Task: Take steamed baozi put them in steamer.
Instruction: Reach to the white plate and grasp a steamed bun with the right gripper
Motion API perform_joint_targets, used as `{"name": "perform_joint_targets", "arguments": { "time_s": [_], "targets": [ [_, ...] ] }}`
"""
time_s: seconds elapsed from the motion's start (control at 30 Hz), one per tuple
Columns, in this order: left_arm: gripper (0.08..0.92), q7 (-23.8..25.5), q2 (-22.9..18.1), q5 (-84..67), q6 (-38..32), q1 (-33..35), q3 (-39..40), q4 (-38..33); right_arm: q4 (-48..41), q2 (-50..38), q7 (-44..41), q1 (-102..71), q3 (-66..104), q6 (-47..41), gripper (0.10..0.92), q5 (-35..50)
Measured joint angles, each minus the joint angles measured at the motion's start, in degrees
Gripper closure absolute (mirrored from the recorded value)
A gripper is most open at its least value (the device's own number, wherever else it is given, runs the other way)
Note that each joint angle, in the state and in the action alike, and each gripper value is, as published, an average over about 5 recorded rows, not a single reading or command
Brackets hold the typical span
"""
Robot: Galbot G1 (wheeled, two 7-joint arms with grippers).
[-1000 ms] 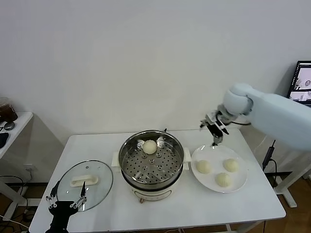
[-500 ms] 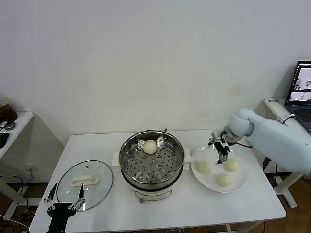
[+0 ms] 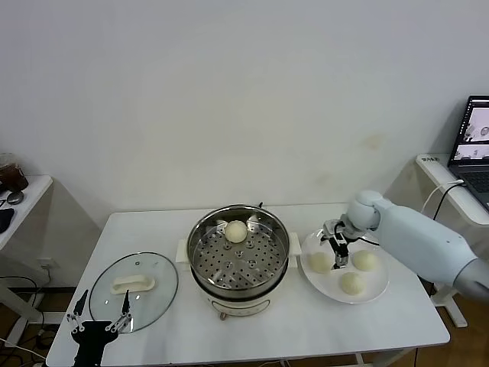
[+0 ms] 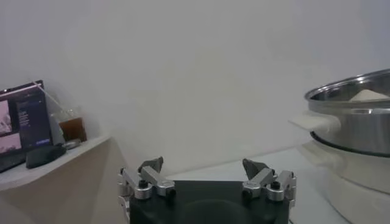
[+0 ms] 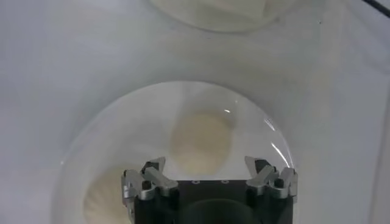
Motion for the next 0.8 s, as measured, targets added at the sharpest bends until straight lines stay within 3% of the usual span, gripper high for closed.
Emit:
{"name": "perform_joint_targets", "arguments": {
  "time_s": [0.27,0.57,0.8],
  "targets": [
    [0.177,0.0,0.0,0.0,0.0,-0.2,0.0,0.3,-2.4,2.2,0.1,-1.1,0.7,0.2,0.230,-0.9],
    [0.177,0.0,0.0,0.0,0.0,-0.2,0.0,0.2,-3.0,2.7,-0.4,-1.5,1.1,0.2,0.467,-1.3],
    [0.177,0.0,-0.1,0.0,0.1,0.0,0.0,0.0,-2.5,2.1,-1.2,-0.8,0.8,0.4,0.511,-0.9]
  ]
}}
